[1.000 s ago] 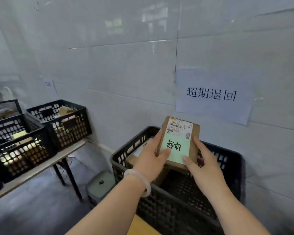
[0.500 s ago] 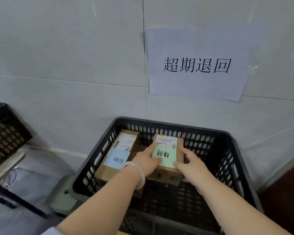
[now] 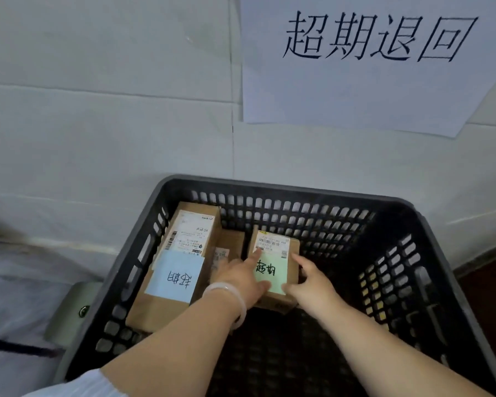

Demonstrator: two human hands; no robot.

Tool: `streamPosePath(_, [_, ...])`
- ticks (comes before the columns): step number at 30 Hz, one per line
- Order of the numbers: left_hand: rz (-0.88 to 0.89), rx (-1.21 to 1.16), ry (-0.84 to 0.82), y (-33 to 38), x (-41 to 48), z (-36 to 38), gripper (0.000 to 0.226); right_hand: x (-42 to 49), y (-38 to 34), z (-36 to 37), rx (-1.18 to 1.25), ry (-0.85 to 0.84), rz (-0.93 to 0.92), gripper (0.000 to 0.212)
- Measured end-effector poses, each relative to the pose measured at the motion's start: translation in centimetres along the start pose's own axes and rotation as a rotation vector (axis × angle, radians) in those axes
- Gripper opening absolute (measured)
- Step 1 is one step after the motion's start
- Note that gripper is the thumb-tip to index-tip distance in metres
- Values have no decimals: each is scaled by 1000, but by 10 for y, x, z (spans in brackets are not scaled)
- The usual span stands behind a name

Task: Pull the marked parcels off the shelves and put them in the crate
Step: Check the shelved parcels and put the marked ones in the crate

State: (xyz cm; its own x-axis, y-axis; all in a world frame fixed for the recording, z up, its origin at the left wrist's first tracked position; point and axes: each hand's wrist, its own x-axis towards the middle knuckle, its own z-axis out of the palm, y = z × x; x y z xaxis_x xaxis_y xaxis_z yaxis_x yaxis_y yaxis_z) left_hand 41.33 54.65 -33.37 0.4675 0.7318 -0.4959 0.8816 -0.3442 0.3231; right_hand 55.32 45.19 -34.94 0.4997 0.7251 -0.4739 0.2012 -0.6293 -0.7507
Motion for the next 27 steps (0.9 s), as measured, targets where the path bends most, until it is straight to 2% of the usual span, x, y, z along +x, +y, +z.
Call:
streamPosePath(6, [28,152,67,-5,6,12,78,17,11,15,-36,0,8,83])
streamPosePath(14, [76,306,33,-8,4,16,88,23,22,18,-119,-143,-62,91])
streamPosePath(19, [70,196,13,-11,0,2,88,7,9,9,-305,-100,-141,85])
streamPosePath(24, [196,98,381,-7,-17,-34,78,-21,-26,-16,-545,16,-392,84])
streamPosePath(27, [276,71,536,-5,-42,-57,73,-43,-54,-29,-623,85,-565,86])
